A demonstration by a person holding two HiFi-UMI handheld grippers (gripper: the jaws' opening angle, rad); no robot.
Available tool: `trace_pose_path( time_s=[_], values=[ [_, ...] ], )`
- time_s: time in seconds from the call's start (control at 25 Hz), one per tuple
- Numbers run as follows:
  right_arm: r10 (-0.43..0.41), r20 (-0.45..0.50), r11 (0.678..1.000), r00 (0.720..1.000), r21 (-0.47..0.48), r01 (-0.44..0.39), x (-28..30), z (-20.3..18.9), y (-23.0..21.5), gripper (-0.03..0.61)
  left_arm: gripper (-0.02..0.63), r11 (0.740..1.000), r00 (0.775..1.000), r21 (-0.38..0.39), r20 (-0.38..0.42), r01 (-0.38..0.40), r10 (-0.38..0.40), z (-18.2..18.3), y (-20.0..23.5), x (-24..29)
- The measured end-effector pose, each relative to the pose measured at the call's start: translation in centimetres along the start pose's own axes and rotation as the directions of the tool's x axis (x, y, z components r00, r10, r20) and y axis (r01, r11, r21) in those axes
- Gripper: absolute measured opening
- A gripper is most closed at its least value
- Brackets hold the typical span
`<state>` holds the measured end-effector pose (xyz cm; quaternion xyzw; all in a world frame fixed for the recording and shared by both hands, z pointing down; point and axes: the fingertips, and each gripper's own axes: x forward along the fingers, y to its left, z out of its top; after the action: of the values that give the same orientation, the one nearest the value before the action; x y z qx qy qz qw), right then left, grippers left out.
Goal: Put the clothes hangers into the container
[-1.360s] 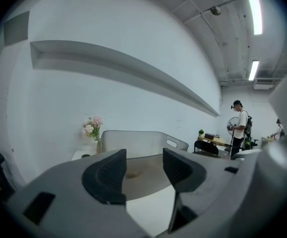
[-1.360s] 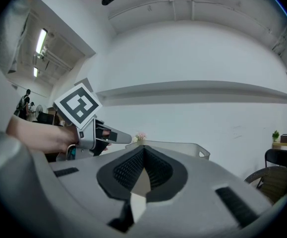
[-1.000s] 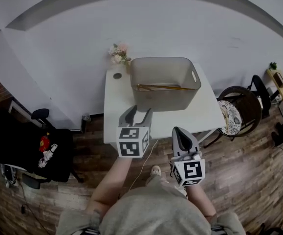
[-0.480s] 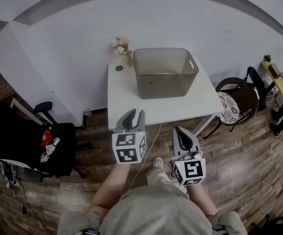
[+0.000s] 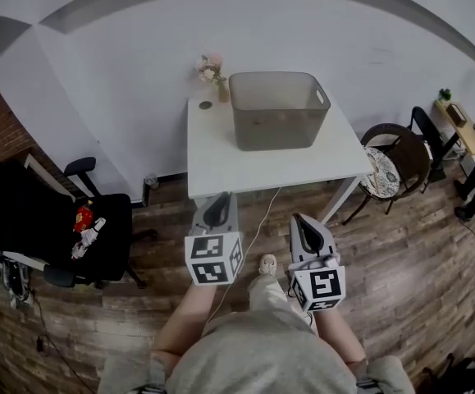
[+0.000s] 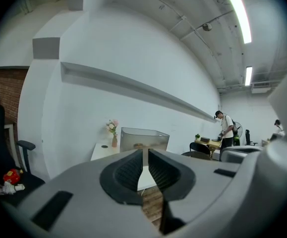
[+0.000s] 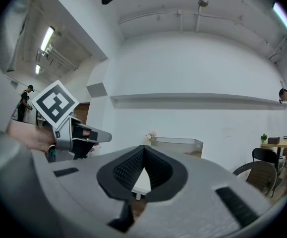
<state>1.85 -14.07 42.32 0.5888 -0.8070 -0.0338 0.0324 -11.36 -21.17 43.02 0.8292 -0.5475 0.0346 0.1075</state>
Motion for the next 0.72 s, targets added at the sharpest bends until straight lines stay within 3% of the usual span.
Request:
trace_pose_path(
  time_s=[0.72],
  values=[
    [0.039,-0.044,0.999,0.998,0.019,-0.038,-5.5,-1.2,3.9,0.002,0.028,1.0,1.0,0.007,-0.007,0.011,-0.011,-4.2,-1.7,-8.8]
  ],
)
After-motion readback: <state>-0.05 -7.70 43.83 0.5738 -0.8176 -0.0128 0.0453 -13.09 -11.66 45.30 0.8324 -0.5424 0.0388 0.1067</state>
